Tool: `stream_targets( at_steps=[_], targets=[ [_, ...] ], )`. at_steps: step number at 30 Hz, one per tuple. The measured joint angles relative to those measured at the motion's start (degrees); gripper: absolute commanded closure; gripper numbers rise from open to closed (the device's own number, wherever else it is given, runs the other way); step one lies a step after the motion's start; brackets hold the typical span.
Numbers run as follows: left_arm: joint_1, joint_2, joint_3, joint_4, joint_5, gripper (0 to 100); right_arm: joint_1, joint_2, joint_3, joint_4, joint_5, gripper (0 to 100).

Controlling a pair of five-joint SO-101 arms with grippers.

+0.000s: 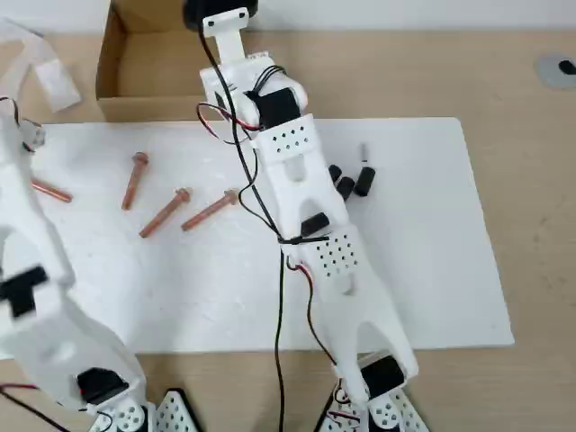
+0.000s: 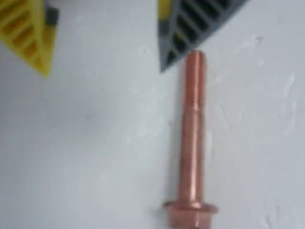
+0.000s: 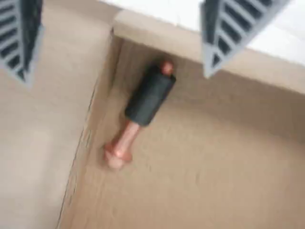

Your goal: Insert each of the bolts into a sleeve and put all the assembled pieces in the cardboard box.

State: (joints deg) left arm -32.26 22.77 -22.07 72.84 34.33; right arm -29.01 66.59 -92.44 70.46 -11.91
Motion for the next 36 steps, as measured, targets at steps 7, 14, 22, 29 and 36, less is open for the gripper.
stream_targets(
  at_steps=[7,14,22,29,36],
  targets=[
    [-0.35,19.08,-20.75,11.52,6.77,84,0.53,0.00,0.00,1.41,0.00,72.8],
    [-2.99,29.27,-36.04,17.23,5.89,84,0.53,0.00,0.00,2.64,0.00,72.8],
    [-3.16,38.42,-44.04,17.41,0.62,84,0.53,0.00,0.00,2.64,0.00,72.8],
    [-3.16,42.99,-49.32,17.67,0.00,89,0.53,0.00,0.00,2.64,0.00,72.9],
    [-2.99,45.10,-51.60,17.32,-1.58,99,0.53,0.00,0.00,2.64,0.00,73.0]
  ],
)
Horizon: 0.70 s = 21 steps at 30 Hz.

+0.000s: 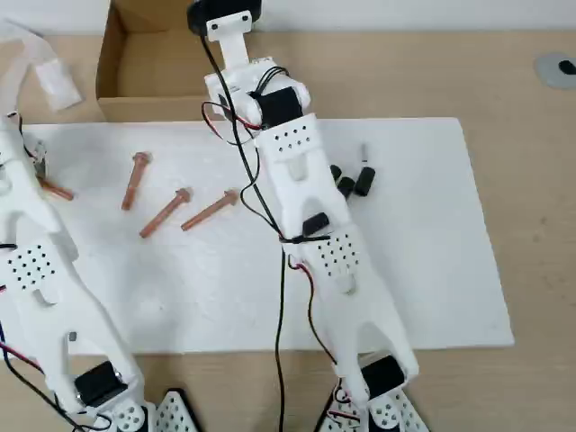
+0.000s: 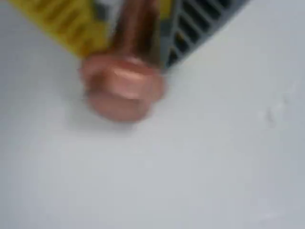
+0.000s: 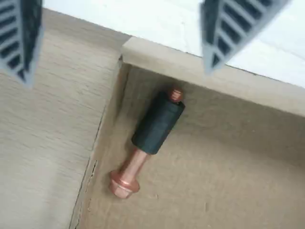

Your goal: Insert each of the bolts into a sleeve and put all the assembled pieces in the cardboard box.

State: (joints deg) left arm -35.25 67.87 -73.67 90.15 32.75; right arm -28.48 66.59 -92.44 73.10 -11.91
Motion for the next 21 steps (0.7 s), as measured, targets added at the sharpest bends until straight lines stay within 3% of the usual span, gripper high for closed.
stream_targets(
  at_steps=[5,9,14,18,21],
  targets=[
    [0.00,0.18,-1.05,1.85,0.53,99,0.00,0.00,0.00,2.90,0.00,73.0],
    [0.00,0.97,-5.89,7.03,-3.52,100,0.00,0.00,0.00,6.77,0.00,73.0],
    [0.97,-0.70,-9.49,9.76,-14.86,100,0.97,-4.22,0.00,15.74,-5.54,73.0],
    [4.92,-9.85,-9.58,10.02,-27.43,100,1.05,-12.13,0.00,26.29,-14.51,73.0],
    [8.44,-17.85,-6.59,10.02,-32.97,100,1.67,-16.88,0.00,28.13,-18.99,73.0]
  ],
)
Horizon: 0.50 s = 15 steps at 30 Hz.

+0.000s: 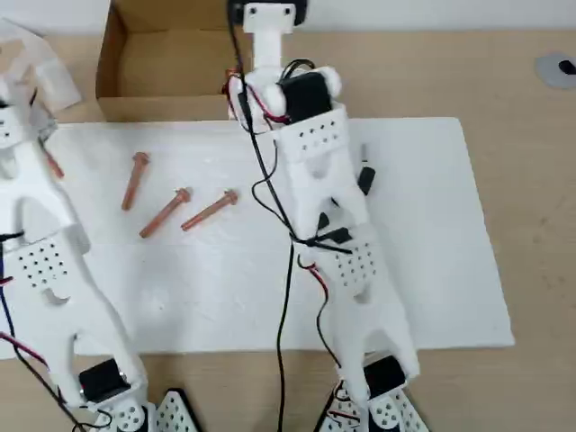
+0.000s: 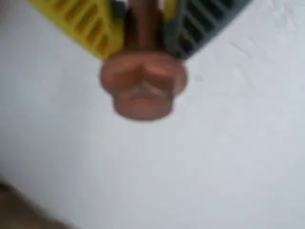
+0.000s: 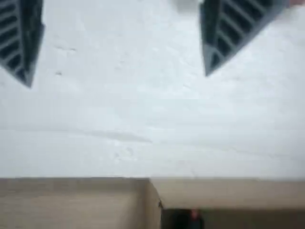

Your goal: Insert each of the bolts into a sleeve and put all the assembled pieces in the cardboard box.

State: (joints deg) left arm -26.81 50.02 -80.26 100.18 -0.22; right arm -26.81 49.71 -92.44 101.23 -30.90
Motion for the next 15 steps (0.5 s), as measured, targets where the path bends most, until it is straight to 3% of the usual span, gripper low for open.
stream_targets(
  at_steps=[6,15],
  targets=[
    [5.36,-16.88,18.73,0.18,-2.99,99,0.97,-11.43,10.29,0.18,-1.49,73.0],
    [8.53,-41.32,43.25,-0.35,-5.36,99,2.11,-30.42,54.33,-0.26,-15.03,73.1]
  ],
)
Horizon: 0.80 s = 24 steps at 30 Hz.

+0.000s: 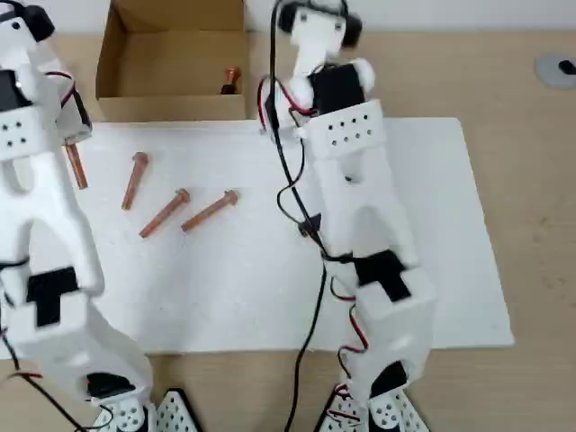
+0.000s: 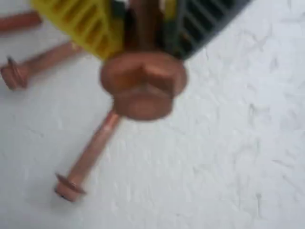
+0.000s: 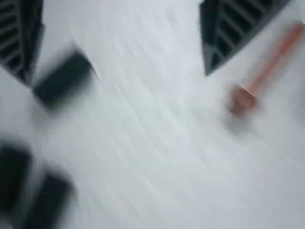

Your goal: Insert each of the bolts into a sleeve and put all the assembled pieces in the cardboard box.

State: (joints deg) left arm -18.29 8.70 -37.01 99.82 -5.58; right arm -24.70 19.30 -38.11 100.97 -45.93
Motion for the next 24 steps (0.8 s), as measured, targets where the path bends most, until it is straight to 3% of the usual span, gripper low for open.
stream_targets(
  at_steps=[7,17,24],
  targets=[
    [3.96,-15.74,20.57,-9.14,-0.79,99,0.00,-2.20,23.12,-6.59,-7.56,73.1],
    [11.25,-48.88,58.37,-26.46,-0.79,99,0.00,-2.29,32.18,-14.15,-12.57,73.1],
    [11.25,-63.74,70.15,-30.15,-0.79,99,0.00,-2.29,43.16,-23.74,-16.09,73.1]
  ],
)
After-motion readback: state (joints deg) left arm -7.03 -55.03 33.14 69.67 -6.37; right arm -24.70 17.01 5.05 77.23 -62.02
